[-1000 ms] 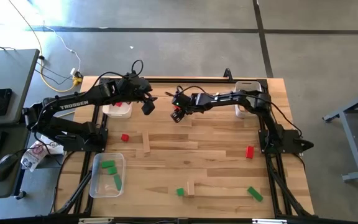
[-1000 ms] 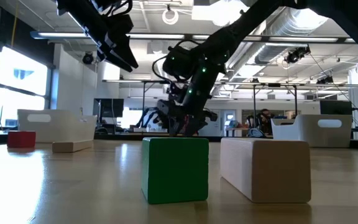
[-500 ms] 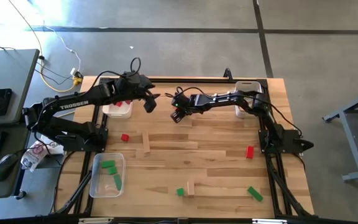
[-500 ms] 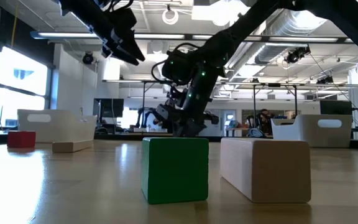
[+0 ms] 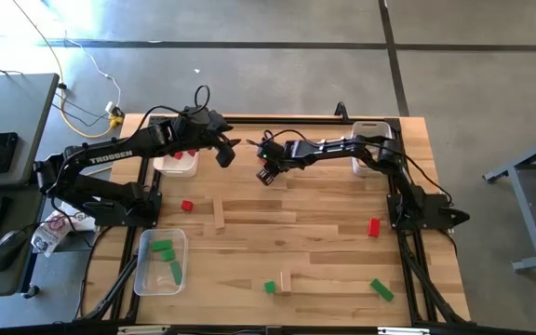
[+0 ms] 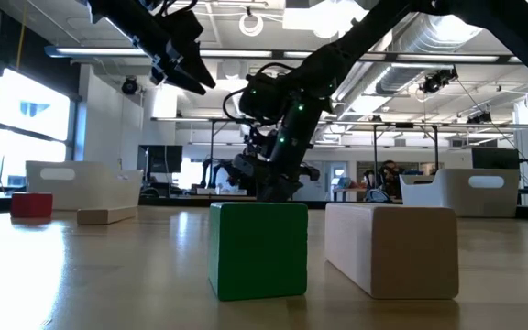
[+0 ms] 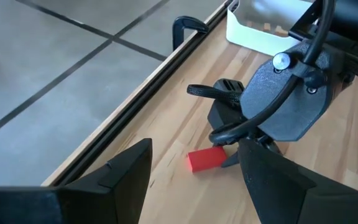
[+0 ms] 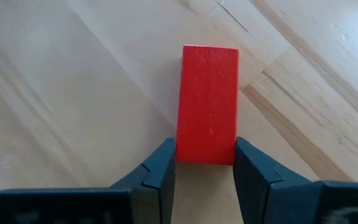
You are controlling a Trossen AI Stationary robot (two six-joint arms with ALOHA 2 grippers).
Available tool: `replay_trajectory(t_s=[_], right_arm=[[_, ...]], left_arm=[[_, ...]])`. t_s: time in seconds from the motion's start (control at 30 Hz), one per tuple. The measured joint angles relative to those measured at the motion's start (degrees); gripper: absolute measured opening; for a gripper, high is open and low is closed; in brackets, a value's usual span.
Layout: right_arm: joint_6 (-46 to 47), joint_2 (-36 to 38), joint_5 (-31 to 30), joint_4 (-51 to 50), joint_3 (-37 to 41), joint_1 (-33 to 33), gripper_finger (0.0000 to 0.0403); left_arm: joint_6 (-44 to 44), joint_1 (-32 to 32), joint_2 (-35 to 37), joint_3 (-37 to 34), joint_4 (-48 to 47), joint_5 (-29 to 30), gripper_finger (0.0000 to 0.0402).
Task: Sort & place blocks by color
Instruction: Put the red block into the white bin
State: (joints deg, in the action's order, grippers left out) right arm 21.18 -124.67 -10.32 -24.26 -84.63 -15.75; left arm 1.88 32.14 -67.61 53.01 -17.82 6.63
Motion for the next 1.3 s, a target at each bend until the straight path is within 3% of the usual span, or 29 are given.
replay_trajectory(t_s=[0.3,0.63,1.0,1.3], right_arm=[[-2.8,4.0,1.2,-3.7,0.5,2.4,0.0101],[-6.8,6.9,-0.2,-7.3,0.4,5.6,0.0101],[-9.8,10.5,-5.8,-8.8,0.3,10.1,0.0101],[-11.9,14.0,-11.1,-8.8,0.2,12.9,0.0101]], left_arm=[[2.7,0.0,0.0,0.0,0.9,0.0,0.0225],[15.4,0.1,0.0,0.0,1.3,-0.7,0.0225],[17.8,0.1,0.0,0.0,0.9,-7.5,0.0225],[20.4,0.1,0.0,0.0,0.5,-9.4,0.0225]])
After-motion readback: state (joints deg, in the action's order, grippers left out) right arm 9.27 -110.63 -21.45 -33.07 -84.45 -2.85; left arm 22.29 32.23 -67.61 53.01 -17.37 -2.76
